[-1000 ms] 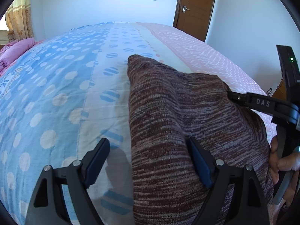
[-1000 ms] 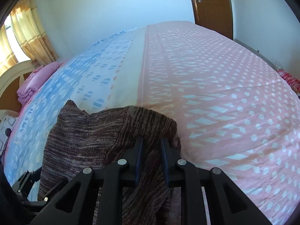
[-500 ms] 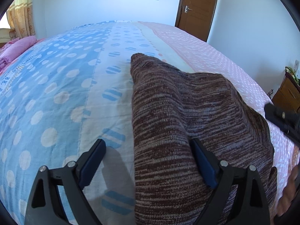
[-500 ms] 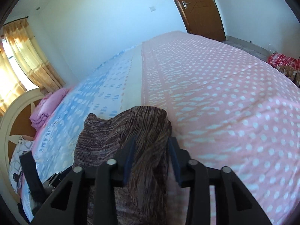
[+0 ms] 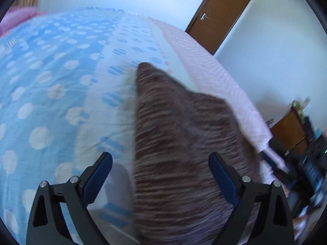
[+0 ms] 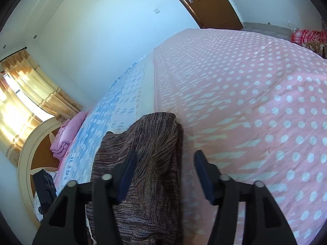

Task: Fold small clothes
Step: 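Grasp the folded sweater bundle with both grippers and lift it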

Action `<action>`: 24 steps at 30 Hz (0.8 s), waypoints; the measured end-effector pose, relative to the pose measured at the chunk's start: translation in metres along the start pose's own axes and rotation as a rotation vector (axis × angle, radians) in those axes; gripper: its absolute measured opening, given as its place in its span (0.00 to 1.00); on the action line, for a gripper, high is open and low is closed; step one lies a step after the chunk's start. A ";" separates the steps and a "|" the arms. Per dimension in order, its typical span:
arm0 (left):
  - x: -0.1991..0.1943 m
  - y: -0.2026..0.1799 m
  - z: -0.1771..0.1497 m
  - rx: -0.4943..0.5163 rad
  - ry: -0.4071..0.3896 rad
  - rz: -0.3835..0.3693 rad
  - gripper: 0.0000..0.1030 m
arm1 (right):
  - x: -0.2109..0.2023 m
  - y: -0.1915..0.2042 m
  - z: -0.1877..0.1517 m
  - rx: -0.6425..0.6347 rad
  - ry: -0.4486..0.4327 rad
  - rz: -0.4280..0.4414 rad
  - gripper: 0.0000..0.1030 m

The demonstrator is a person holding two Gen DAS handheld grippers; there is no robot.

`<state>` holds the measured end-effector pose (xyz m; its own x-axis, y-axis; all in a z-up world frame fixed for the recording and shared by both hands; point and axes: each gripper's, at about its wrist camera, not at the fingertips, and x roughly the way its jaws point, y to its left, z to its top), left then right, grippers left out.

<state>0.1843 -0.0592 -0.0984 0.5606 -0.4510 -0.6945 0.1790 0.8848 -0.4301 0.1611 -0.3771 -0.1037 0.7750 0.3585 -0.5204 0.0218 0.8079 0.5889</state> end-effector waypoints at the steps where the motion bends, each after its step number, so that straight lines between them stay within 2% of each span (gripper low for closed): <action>1: 0.001 -0.005 0.004 -0.003 0.005 -0.029 0.94 | 0.002 0.001 0.000 0.000 0.009 0.020 0.64; 3: 0.003 -0.017 0.011 0.020 0.002 -0.044 0.94 | 0.008 0.005 -0.002 -0.017 0.036 0.020 0.65; 6: 0.017 -0.032 0.014 0.096 -0.003 0.060 0.94 | 0.022 0.010 -0.007 -0.052 0.086 -0.029 0.65; 8: 0.029 -0.029 0.008 0.111 0.007 0.102 0.94 | 0.028 0.011 -0.009 -0.056 0.114 -0.018 0.65; 10: 0.038 -0.020 0.001 0.100 0.037 0.097 0.93 | 0.039 0.012 -0.013 -0.061 0.166 -0.018 0.65; 11: 0.036 -0.022 0.000 0.112 0.020 0.098 0.94 | 0.044 0.013 -0.016 -0.065 0.185 -0.017 0.65; 14: 0.036 -0.028 -0.004 0.154 0.015 0.131 0.94 | 0.049 0.023 -0.019 -0.127 0.186 -0.026 0.66; 24: 0.032 -0.028 -0.007 0.156 0.009 0.133 0.94 | 0.066 0.043 -0.031 -0.246 0.172 -0.095 0.72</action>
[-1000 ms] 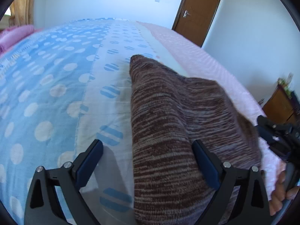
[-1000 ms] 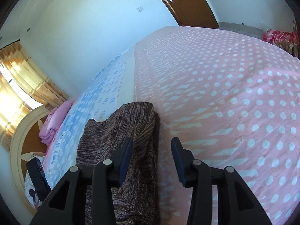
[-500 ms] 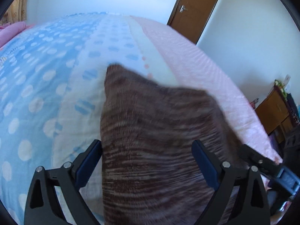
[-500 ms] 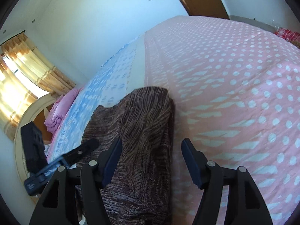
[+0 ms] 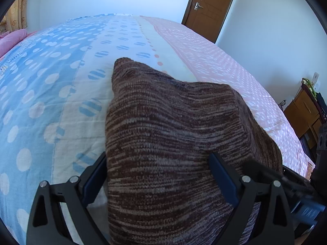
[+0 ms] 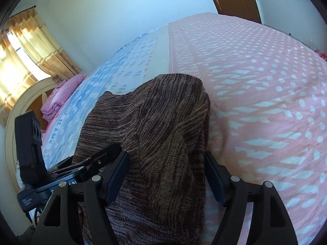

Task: Fold small clothes
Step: 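Grasp the folded sweater bundle with both grippers and lift it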

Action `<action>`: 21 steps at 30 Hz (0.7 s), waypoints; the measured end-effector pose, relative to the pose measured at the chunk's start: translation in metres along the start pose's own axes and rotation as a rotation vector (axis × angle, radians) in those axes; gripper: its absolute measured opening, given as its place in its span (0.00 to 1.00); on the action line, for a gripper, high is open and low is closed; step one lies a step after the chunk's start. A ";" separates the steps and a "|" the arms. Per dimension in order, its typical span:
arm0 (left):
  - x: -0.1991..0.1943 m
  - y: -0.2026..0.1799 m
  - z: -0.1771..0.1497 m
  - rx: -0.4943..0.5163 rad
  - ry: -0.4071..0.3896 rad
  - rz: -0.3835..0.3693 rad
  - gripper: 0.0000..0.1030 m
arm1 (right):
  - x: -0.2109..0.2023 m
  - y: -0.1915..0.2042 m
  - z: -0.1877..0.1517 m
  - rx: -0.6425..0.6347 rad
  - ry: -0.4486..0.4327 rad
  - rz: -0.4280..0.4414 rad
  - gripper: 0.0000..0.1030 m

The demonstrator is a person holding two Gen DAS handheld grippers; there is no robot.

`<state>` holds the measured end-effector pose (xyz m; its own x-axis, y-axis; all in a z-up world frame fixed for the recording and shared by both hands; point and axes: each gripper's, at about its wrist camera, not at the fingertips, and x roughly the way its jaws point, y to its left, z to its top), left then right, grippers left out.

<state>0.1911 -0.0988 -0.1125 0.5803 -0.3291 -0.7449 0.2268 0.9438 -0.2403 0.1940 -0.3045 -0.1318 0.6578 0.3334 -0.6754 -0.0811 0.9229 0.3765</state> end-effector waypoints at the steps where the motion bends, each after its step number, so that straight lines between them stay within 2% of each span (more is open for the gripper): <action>1: 0.000 -0.001 0.000 -0.001 -0.002 -0.001 0.92 | 0.002 0.004 0.000 -0.021 0.003 -0.017 0.72; 3: 0.001 0.000 0.001 -0.006 -0.006 -0.006 0.90 | 0.005 0.011 -0.001 -0.053 0.006 -0.044 0.69; 4: 0.005 0.002 0.004 -0.008 -0.007 -0.007 0.88 | 0.006 0.013 0.000 -0.059 0.007 -0.046 0.60; 6: 0.004 0.004 0.003 -0.015 -0.016 -0.010 0.84 | 0.008 0.014 0.000 -0.062 0.015 -0.027 0.51; 9: 0.003 0.006 0.003 -0.023 -0.026 -0.014 0.78 | 0.009 0.015 0.001 -0.078 0.019 -0.024 0.44; 12: 0.002 0.006 0.003 -0.025 -0.036 -0.013 0.73 | 0.009 0.016 0.000 -0.093 0.014 -0.036 0.43; 21: 0.002 0.005 0.002 -0.020 -0.038 -0.006 0.72 | 0.012 0.014 -0.001 -0.065 0.019 -0.014 0.49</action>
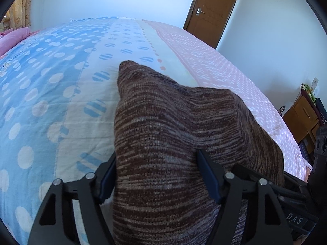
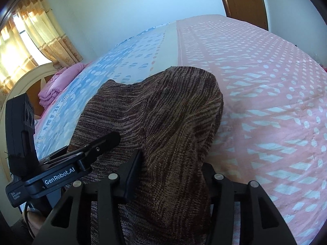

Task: Fold small clothes
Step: 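Grasp the folded sweater bundle with both grippers and lift it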

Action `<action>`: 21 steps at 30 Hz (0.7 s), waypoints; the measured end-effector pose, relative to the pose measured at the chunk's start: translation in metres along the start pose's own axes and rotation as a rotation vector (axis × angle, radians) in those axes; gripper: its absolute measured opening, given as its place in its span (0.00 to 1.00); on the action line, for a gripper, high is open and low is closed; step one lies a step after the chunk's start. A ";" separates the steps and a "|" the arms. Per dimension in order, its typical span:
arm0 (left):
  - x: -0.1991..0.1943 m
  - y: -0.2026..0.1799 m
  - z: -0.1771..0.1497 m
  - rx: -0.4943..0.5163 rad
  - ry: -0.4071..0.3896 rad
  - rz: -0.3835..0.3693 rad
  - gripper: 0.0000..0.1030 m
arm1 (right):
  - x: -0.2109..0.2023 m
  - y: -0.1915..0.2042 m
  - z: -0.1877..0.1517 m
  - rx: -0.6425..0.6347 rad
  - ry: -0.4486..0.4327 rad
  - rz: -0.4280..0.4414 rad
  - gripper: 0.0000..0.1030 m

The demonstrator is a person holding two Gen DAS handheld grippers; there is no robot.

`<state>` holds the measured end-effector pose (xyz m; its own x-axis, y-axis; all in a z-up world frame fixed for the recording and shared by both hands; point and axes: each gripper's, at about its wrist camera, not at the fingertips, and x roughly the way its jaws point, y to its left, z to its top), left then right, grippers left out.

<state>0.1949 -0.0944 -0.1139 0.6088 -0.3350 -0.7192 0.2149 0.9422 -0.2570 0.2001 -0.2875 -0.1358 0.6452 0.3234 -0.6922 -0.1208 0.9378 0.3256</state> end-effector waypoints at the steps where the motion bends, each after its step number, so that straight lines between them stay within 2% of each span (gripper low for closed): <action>1: 0.000 0.000 0.000 -0.001 -0.001 -0.001 0.72 | 0.000 0.000 0.000 -0.007 -0.001 -0.006 0.47; 4: -0.001 0.002 -0.001 -0.006 -0.008 -0.009 0.67 | -0.002 0.008 -0.001 -0.050 -0.009 -0.036 0.40; 11: -0.008 0.001 -0.004 0.007 -0.035 -0.016 0.48 | -0.011 0.032 -0.008 -0.108 -0.059 -0.140 0.32; 14: -0.015 0.003 -0.007 0.010 -0.037 -0.043 0.40 | -0.024 0.044 -0.012 -0.089 -0.083 -0.158 0.29; 21: -0.051 0.010 -0.023 -0.024 0.008 -0.143 0.37 | -0.076 0.083 -0.033 -0.091 -0.147 -0.190 0.28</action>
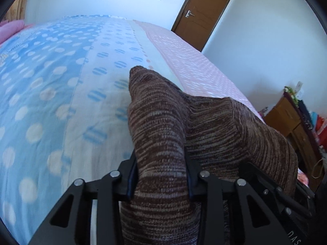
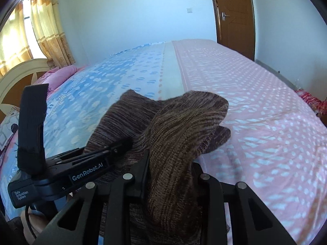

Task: Fold small clothes
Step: 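Grasp the folded sweater bundle with both grippers and lift it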

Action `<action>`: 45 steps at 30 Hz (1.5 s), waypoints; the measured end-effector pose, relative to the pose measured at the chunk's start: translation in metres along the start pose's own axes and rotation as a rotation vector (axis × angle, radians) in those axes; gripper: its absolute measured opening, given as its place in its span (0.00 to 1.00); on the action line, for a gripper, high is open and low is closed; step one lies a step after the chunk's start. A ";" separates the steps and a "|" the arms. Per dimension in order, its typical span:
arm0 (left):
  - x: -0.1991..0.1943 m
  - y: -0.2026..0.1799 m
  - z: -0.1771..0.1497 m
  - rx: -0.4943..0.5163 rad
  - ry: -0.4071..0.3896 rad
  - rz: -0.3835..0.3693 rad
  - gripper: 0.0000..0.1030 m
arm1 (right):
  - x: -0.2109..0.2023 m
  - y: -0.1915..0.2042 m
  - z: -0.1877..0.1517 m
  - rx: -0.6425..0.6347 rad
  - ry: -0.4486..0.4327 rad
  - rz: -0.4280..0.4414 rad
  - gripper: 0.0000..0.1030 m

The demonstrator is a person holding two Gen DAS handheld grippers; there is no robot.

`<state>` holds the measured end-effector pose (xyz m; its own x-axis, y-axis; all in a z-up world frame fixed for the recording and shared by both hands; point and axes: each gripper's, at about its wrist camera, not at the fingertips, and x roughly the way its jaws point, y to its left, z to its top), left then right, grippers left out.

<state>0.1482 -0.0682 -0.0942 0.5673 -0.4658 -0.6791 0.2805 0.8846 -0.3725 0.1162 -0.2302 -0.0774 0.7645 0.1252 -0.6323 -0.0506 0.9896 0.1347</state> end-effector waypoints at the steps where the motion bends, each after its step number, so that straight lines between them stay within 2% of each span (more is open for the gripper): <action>1: -0.007 0.000 -0.004 -0.001 0.001 -0.012 0.37 | -0.009 0.004 -0.002 -0.003 -0.007 -0.006 0.27; 3: -0.022 -0.004 -0.011 0.011 -0.001 -0.025 0.37 | -0.029 0.011 -0.008 -0.004 -0.022 -0.013 0.27; 9: -0.064 -0.035 -0.034 0.145 -0.025 -0.011 0.37 | -0.087 0.025 -0.030 0.041 -0.060 -0.022 0.26; 14: -0.084 -0.056 -0.050 0.193 0.003 -0.086 0.37 | -0.134 0.026 -0.048 0.058 -0.090 -0.052 0.25; 23: -0.101 -0.119 -0.065 0.278 -0.005 -0.210 0.37 | -0.210 -0.007 -0.070 0.103 -0.180 -0.129 0.25; 29: -0.082 -0.166 -0.062 0.321 0.000 -0.271 0.37 | -0.240 -0.051 -0.069 0.179 -0.237 -0.201 0.24; 32: -0.067 -0.190 -0.060 0.339 0.015 -0.301 0.37 | -0.248 -0.068 -0.070 0.169 -0.265 -0.287 0.23; 36: -0.044 -0.225 -0.063 0.382 0.028 -0.318 0.37 | -0.250 -0.105 -0.078 0.224 -0.268 -0.355 0.23; 42: 0.001 -0.270 -0.079 0.441 0.079 -0.292 0.37 | -0.236 -0.159 -0.097 0.309 -0.214 -0.414 0.23; 45: 0.021 -0.283 -0.087 0.446 0.111 -0.265 0.33 | -0.223 -0.181 -0.110 0.370 -0.163 -0.419 0.23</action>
<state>0.0142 -0.3300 -0.0582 0.3537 -0.6524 -0.6703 0.7190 0.6480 -0.2512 -0.1158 -0.4294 -0.0442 0.7613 -0.3133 -0.5677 0.4833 0.8578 0.1747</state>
